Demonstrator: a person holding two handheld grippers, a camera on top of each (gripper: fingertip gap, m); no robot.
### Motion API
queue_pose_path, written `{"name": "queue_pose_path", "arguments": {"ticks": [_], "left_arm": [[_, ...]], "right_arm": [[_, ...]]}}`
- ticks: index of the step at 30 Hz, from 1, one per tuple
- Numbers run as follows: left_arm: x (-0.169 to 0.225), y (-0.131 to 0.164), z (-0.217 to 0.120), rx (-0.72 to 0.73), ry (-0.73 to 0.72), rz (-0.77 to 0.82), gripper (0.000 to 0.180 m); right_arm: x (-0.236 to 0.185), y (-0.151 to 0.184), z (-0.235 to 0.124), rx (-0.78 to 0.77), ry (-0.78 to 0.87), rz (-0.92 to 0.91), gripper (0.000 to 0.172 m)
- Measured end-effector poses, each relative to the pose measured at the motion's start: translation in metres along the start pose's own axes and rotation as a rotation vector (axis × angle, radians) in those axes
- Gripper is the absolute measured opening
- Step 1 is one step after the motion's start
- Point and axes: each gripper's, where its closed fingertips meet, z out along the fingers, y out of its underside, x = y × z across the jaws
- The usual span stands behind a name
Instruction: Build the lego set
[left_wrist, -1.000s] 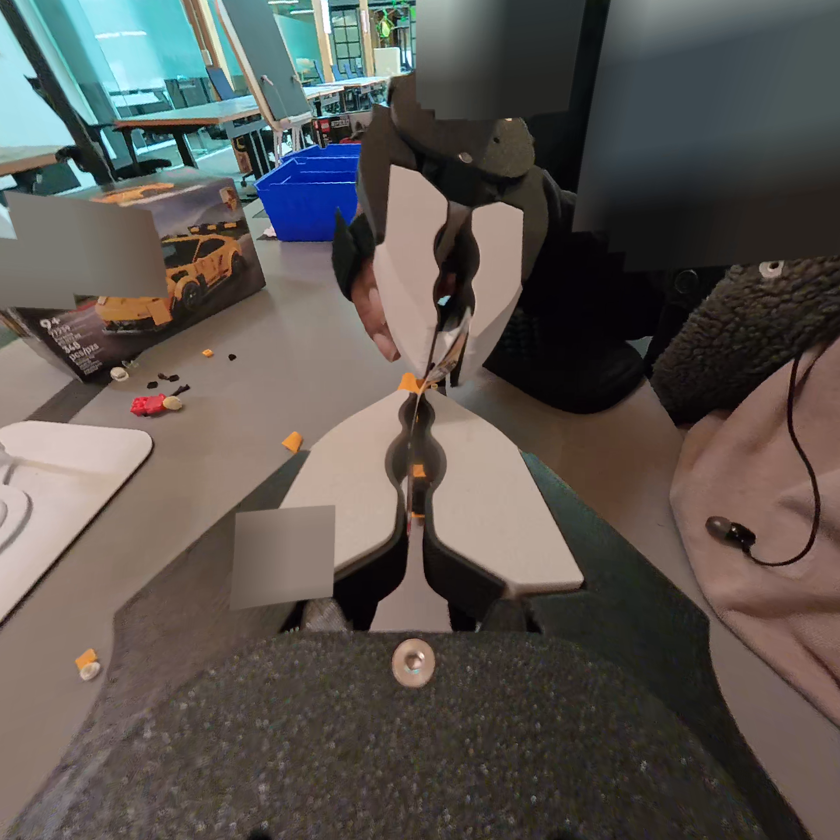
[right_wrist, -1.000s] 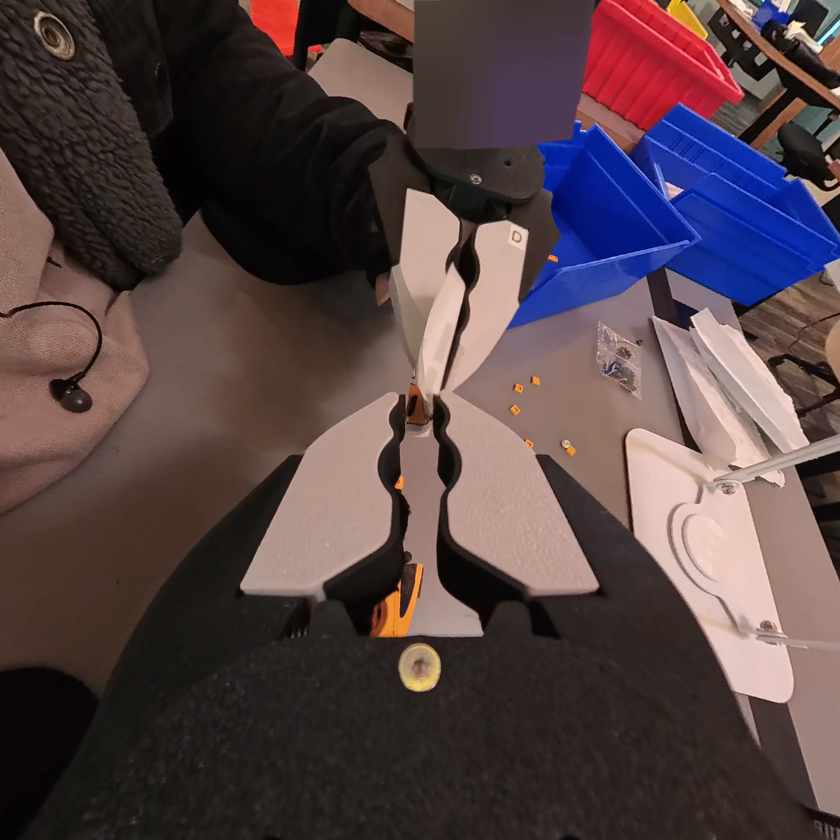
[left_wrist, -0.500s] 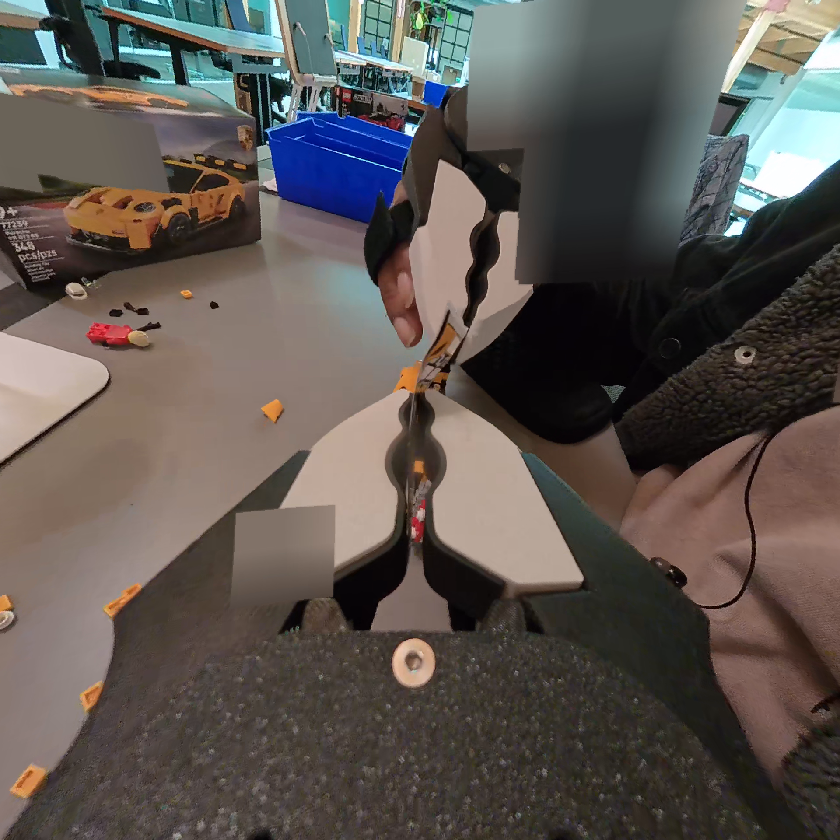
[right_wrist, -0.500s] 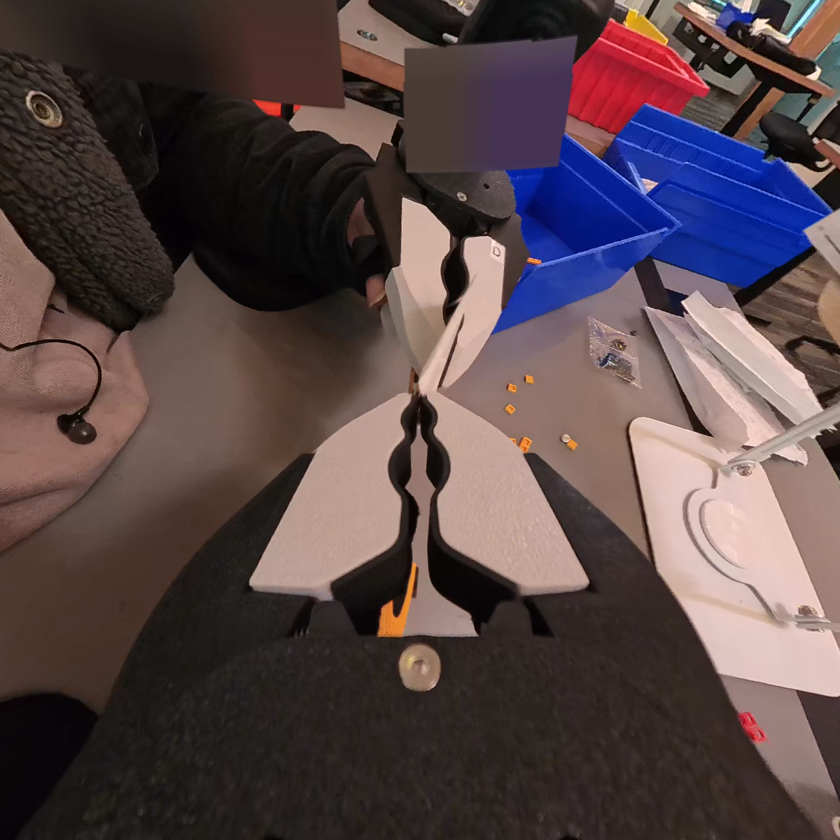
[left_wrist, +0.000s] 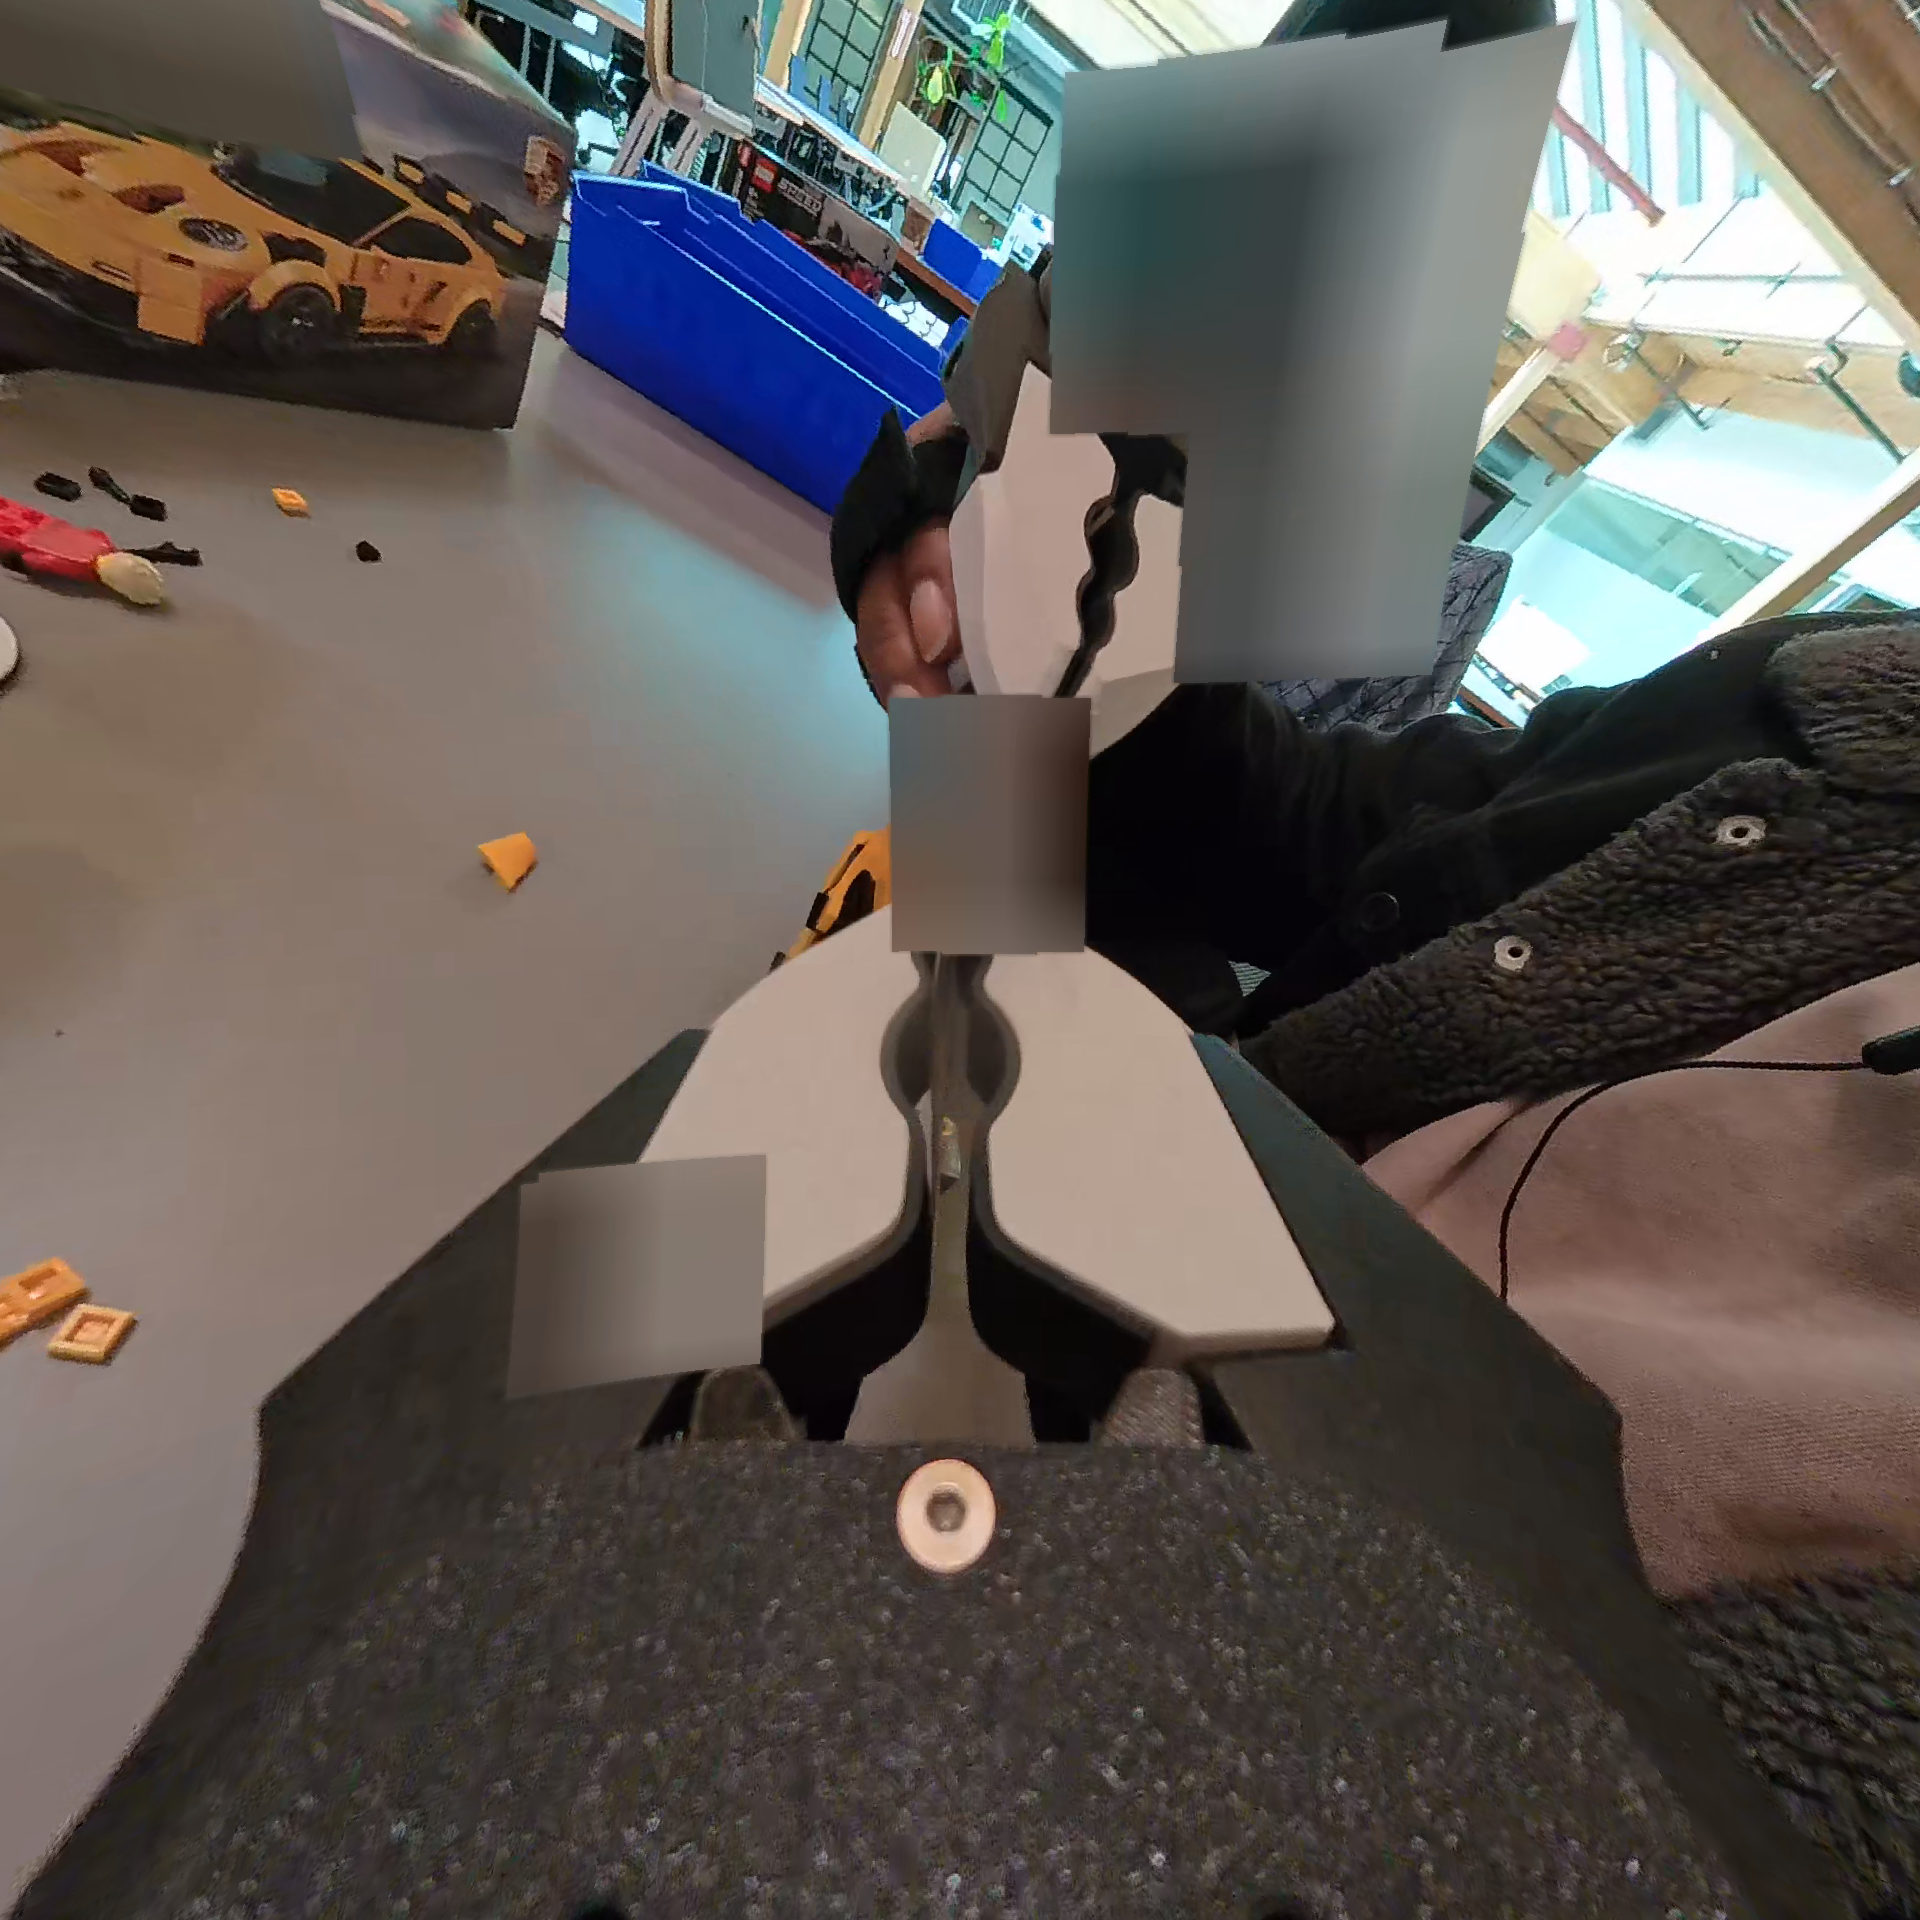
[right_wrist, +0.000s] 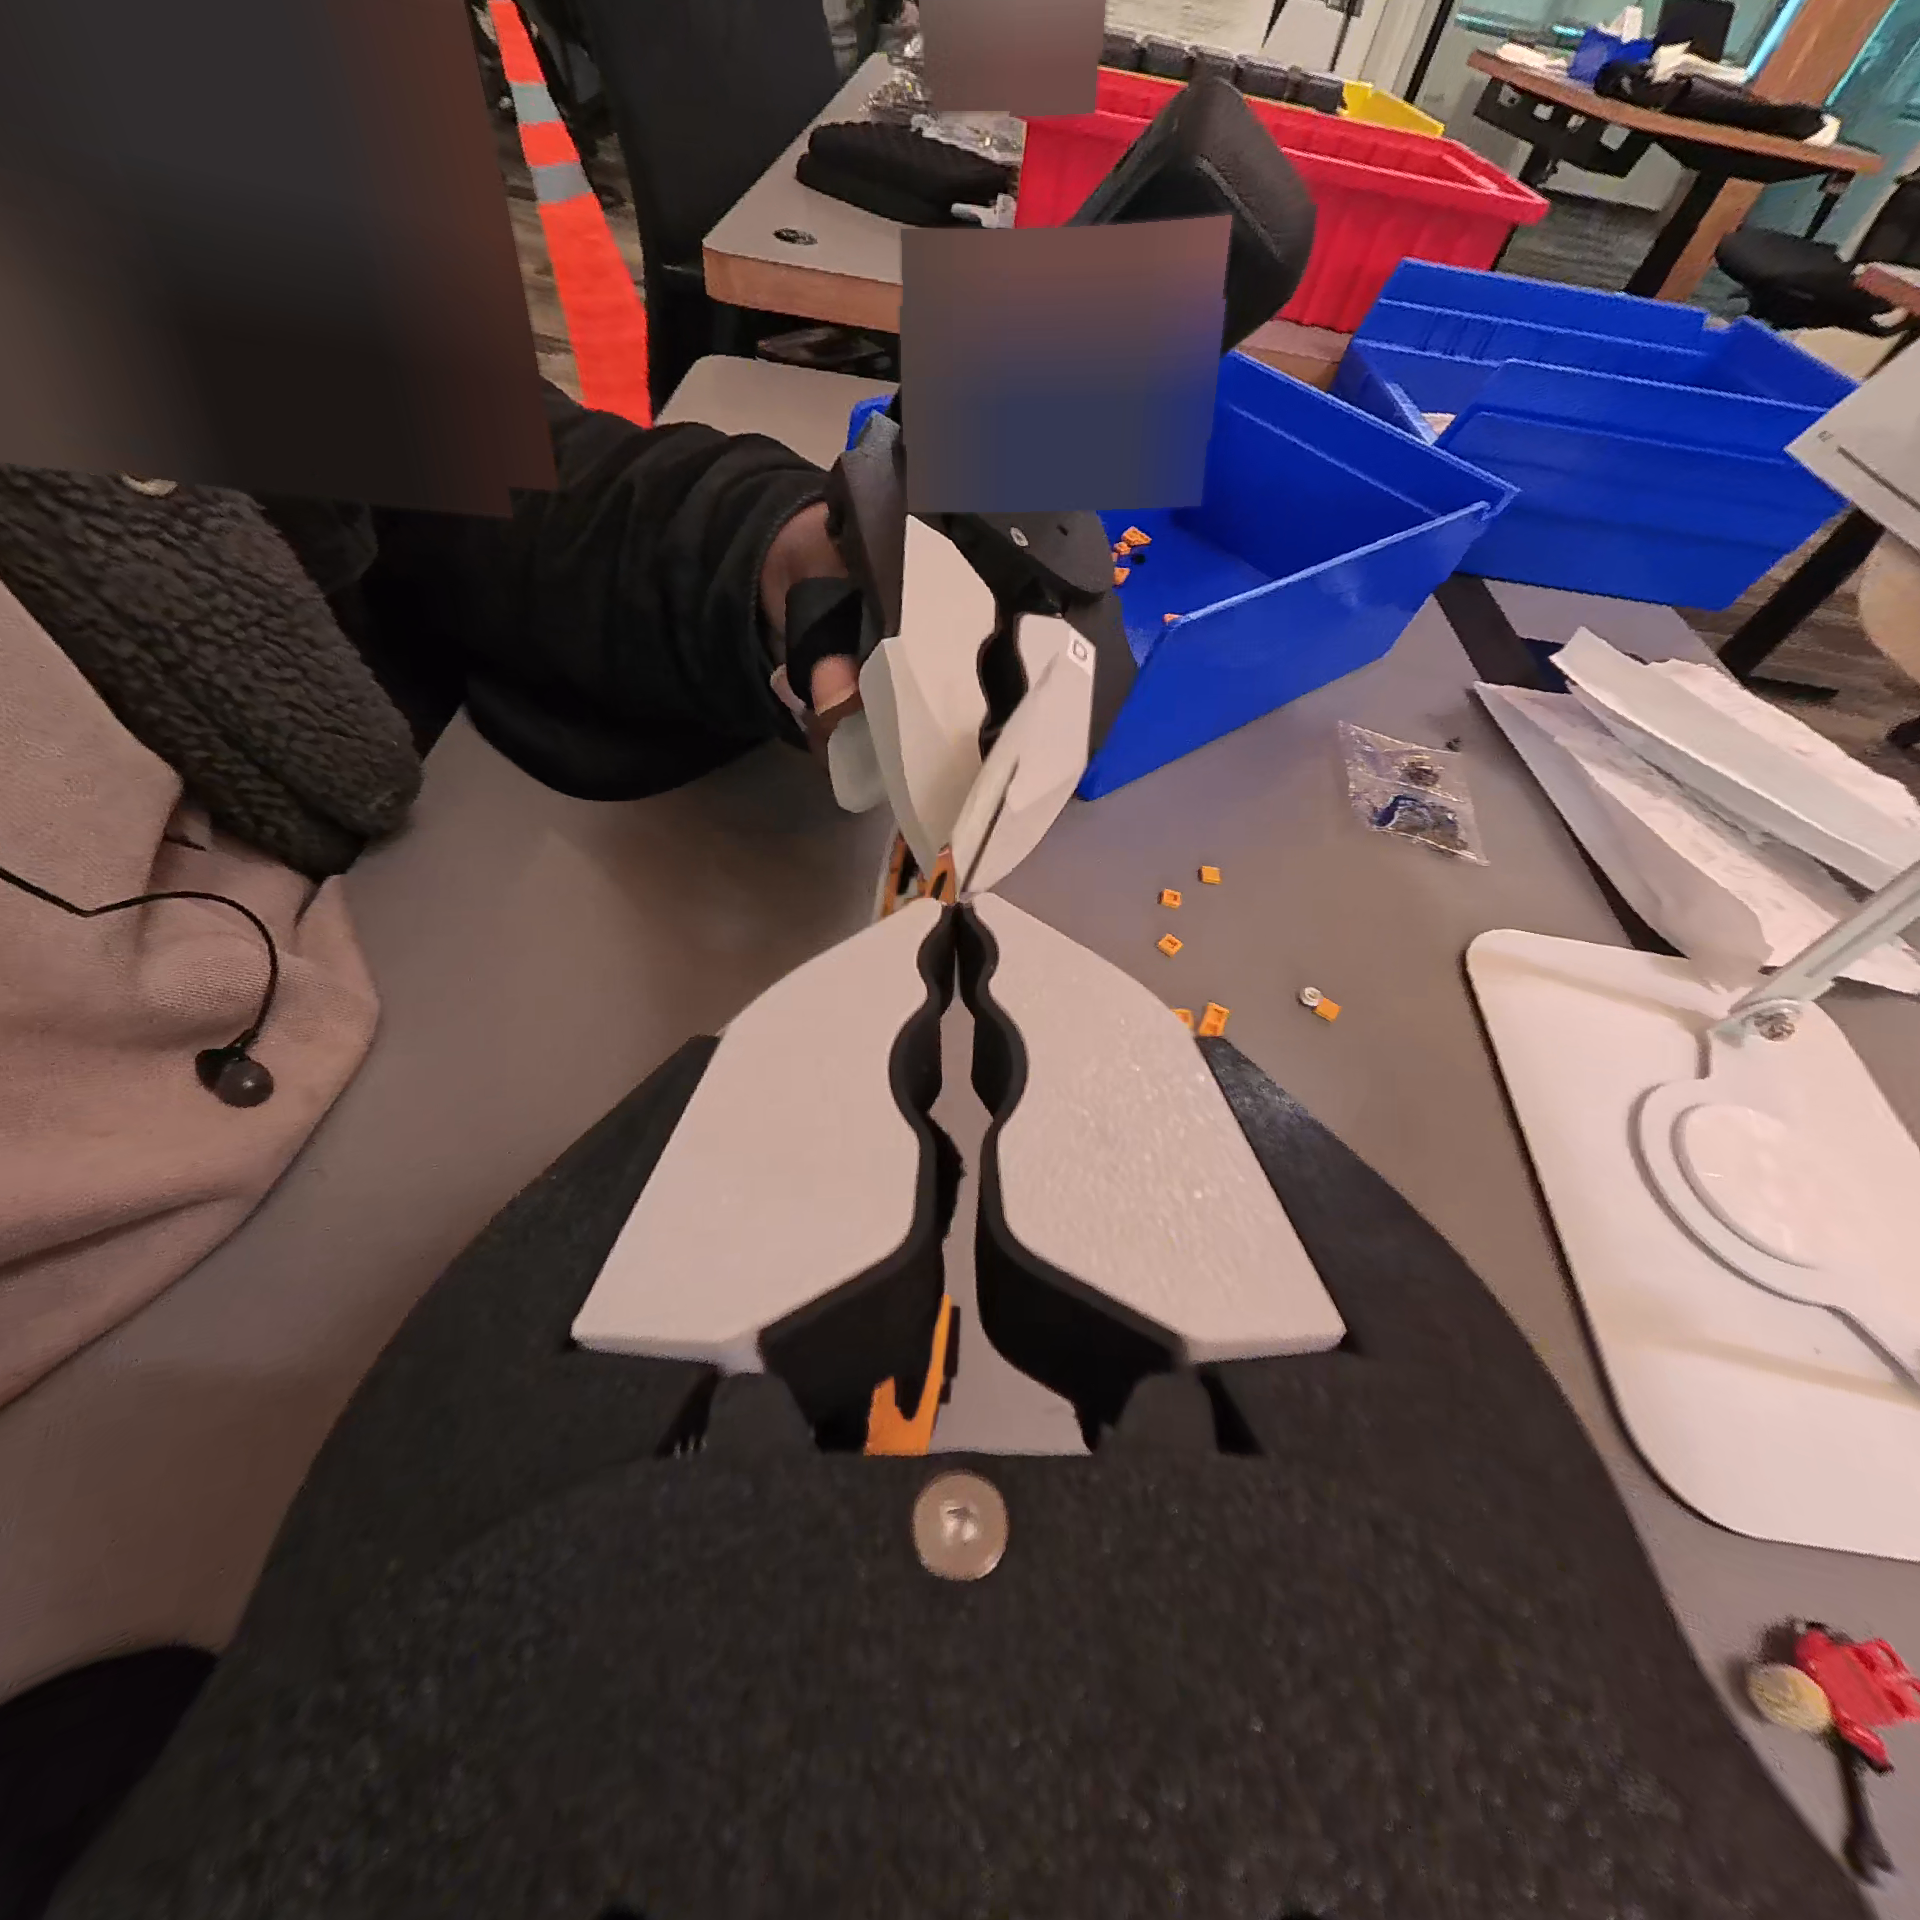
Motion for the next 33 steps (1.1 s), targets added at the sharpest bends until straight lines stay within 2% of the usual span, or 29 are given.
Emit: {"name": "queue_pose_path", "arguments": {"ticks": [2,4,6,9,12,15,26,33], "left_arm": [[-0.001,0.001,0.0,-0.003,-0.009,0.023,0.0],[-0.003,0.0,0.0,-0.007,-0.044,0.087,0.013],[-0.003,-0.007,-0.003,0.014,-0.087,0.181,0.027],[0.001,-0.015,-0.005,0.042,-0.144,0.354,0.034],[0.006,-0.005,0.003,-0.024,-0.161,0.45,0.03],[0.012,0.001,0.007,-0.046,-0.142,0.496,0.0],[0.038,-0.005,0.005,0.02,0.023,0.468,0.0],[0.048,-0.005,0.006,0.039,0.065,0.494,0.0]], "right_arm": [[-0.002,-0.001,0.0,0.013,-0.022,0.028,0.0],[0.002,0.0,-0.001,0.013,-0.015,0.057,0.0],[0.007,0.002,-0.002,-0.002,0.003,0.082,0.0],[0.005,0.005,0.0,-0.031,-0.001,0.095,0.0],[-0.006,0.004,0.008,-0.042,-0.047,0.108,0.0],[-0.016,0.001,0.012,-0.033,-0.097,0.131,0.0],[-0.026,-0.017,0.006,0.156,-0.283,0.311,0.0],[-0.033,-0.019,0.005,0.198,-0.371,0.37,0.0]]}}
